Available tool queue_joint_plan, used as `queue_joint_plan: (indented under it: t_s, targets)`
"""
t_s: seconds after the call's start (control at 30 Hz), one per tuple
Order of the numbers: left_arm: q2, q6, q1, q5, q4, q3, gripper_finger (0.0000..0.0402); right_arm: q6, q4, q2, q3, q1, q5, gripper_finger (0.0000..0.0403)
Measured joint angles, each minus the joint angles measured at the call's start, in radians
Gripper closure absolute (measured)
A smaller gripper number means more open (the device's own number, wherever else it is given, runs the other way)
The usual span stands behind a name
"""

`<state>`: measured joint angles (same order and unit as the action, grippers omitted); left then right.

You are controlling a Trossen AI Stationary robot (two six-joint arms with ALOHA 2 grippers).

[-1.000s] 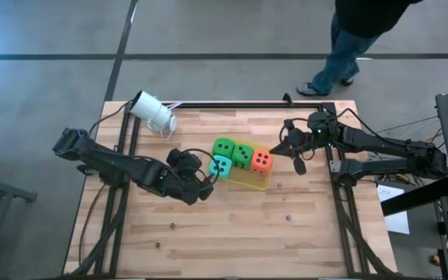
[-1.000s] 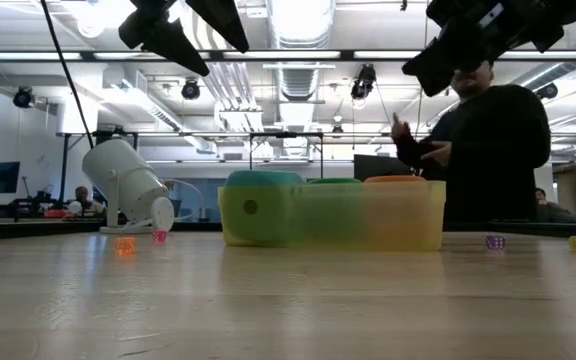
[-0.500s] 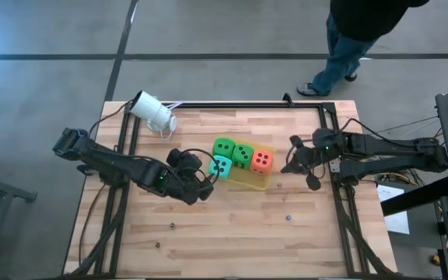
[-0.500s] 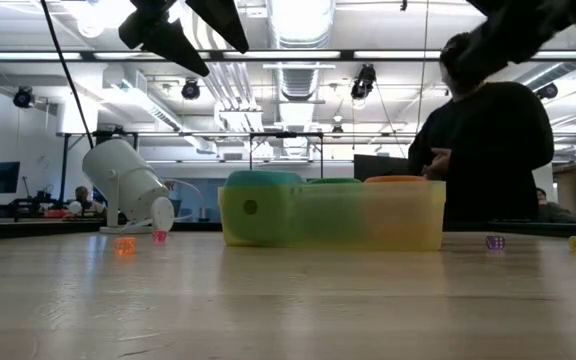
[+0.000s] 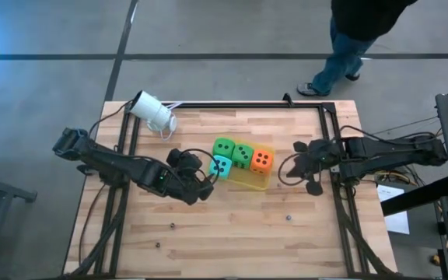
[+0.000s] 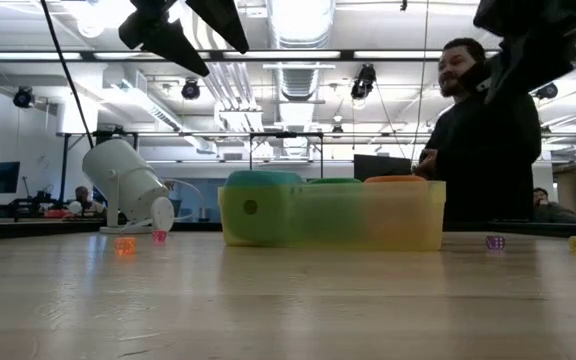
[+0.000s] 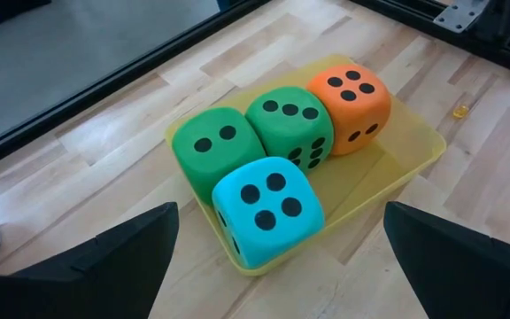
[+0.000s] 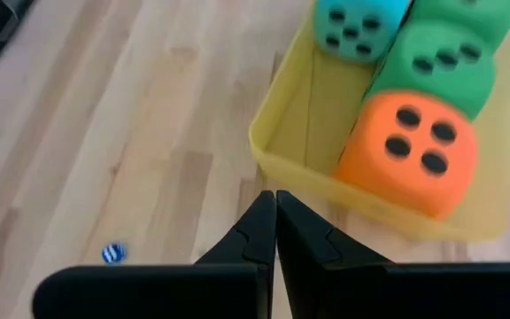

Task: Pick & Place Dice
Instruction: Put the small purple dice into the yellow bin

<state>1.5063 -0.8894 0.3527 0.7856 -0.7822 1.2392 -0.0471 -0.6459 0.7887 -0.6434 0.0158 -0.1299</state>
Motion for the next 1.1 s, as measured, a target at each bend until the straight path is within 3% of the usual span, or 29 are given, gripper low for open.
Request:
queue_joint_plan:
  t_s: [0.4, 0.7, 1.1]
  targets:
    - [0.0, 0.0, -0.001, 0.0, 0.0, 0.0, 0.0002, 0.093, -0.007, 0.09, 0.0, 0.0, 0.006, 0.0394]
    - [0.0, 0.0, -0.001, 0.0, 0.0, -0.001, 0.0002, -0.001, 0.002, 0.096, 0.0, 0.0, -0.103, 0.0394]
    - [0.0, 0.0, -0.002, 0.0, 0.001, -0.001, 0.0002, 0.018, 0.002, 0.149, 0.0, 0.0, -0.088, 0.0394]
